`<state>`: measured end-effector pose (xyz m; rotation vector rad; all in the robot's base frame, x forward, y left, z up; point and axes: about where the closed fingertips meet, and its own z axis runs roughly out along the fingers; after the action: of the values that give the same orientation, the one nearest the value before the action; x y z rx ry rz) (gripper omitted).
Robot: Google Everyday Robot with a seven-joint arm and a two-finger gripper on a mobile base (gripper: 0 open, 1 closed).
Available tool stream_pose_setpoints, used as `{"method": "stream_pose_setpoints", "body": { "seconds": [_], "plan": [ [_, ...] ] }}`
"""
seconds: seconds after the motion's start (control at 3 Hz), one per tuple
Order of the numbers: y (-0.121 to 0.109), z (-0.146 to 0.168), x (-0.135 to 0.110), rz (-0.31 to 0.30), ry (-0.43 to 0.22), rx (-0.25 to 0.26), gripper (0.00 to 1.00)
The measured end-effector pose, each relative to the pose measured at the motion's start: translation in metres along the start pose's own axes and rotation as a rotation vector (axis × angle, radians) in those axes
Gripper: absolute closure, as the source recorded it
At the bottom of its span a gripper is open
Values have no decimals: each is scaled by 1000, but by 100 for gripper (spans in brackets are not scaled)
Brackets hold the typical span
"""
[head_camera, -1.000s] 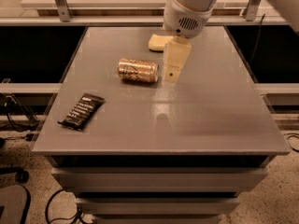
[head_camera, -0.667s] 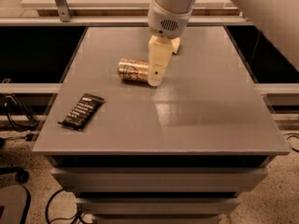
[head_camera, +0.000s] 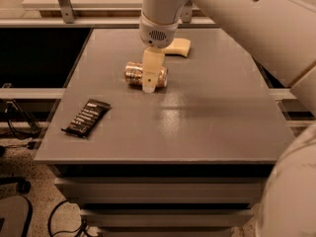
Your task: Pick orange can
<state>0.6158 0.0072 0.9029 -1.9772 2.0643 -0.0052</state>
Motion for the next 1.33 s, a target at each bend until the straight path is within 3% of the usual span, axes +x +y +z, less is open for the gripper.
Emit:
{"method": "stream_pose_setpoints", "body": {
  "seconds": [0.33, 0.67, 1.0, 1.33],
  "plan": [
    [-8, 18, -7, 2, 11, -14, 0],
    [-11, 32, -11, -7, 12, -31, 18],
    [-13, 39, -11, -5, 3, -43, 41],
    [-16, 35, -10, -3, -19, -37, 72]
  ]
}}
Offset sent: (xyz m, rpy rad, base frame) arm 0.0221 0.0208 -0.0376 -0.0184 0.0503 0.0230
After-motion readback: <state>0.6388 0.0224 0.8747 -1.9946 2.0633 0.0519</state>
